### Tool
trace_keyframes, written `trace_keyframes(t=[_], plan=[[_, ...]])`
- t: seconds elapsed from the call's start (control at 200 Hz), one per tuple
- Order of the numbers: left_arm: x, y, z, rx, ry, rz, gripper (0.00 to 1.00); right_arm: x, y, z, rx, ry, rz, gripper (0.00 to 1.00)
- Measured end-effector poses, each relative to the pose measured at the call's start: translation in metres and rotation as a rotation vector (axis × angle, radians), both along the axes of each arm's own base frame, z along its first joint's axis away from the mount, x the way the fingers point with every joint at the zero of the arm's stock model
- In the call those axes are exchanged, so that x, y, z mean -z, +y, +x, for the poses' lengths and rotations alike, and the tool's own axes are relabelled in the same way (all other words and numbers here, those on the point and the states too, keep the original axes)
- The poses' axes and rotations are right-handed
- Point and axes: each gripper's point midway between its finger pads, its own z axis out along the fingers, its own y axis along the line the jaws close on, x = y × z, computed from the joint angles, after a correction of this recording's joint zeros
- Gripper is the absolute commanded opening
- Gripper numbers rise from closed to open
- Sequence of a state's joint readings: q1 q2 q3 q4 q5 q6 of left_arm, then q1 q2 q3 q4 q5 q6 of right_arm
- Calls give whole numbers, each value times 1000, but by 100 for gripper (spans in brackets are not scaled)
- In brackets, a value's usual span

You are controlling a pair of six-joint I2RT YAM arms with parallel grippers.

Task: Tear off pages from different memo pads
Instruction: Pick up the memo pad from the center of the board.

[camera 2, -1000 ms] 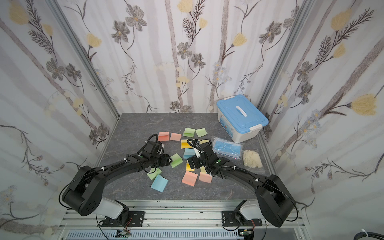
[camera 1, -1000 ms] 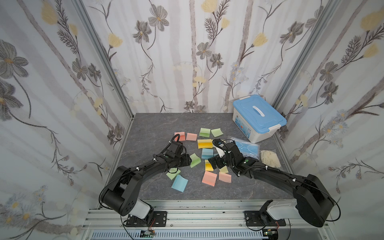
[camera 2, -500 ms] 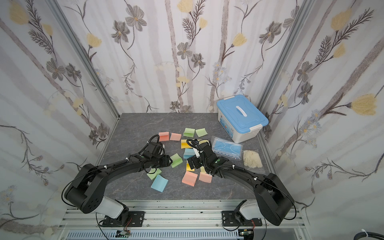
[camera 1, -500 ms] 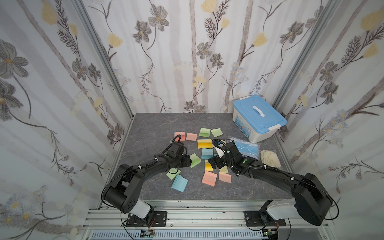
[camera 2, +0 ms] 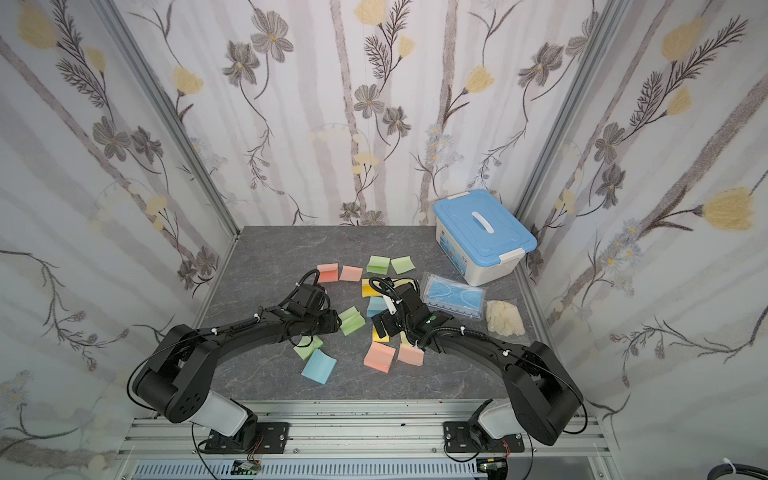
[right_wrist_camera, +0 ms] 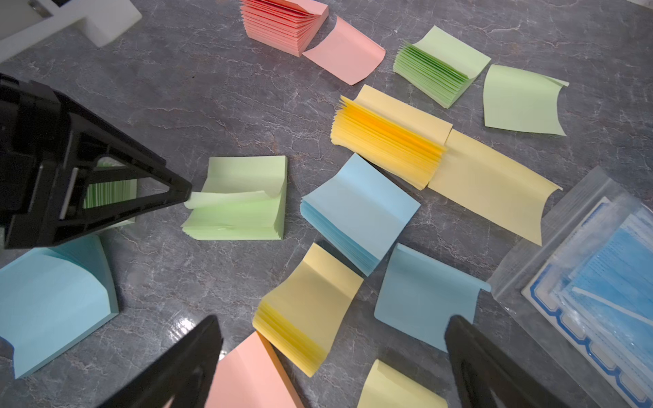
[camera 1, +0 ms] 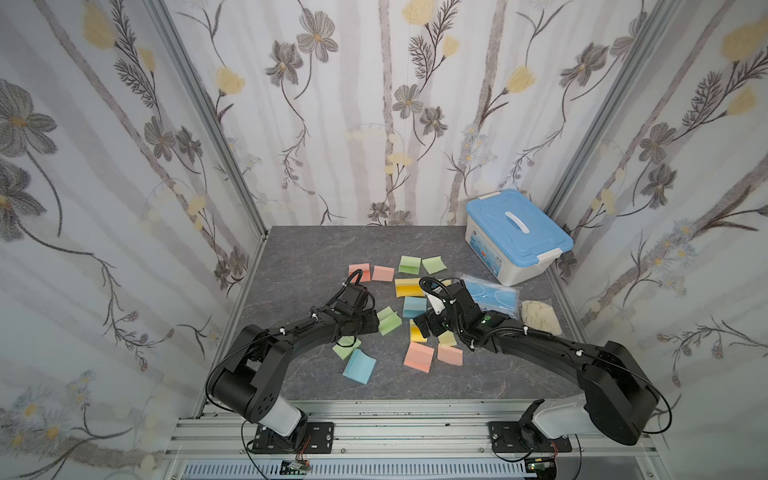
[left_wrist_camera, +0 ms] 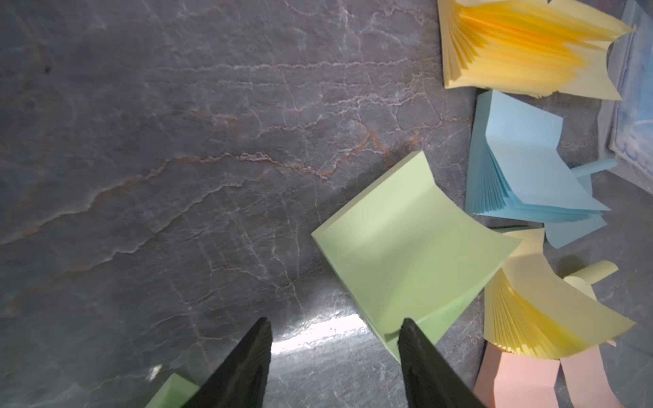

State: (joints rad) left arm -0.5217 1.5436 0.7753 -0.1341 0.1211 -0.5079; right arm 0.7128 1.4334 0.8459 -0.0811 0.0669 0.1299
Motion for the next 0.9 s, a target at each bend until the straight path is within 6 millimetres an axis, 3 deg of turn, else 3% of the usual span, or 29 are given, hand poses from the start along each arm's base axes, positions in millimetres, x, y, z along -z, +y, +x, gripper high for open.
trace_keyframes(t=[0.275, 0.435, 0.899], plan=[[-7, 1, 7, -10, -27, 10, 61, 5, 46, 20, -92, 32, -57, 100], [-7, 2, 7, -10, -29, 16, 61, 25, 53, 29, -118, 74, -138, 100], [-15, 1, 8, -5, -51, 10, 61, 51, 67, 45, -173, 91, -257, 100]])
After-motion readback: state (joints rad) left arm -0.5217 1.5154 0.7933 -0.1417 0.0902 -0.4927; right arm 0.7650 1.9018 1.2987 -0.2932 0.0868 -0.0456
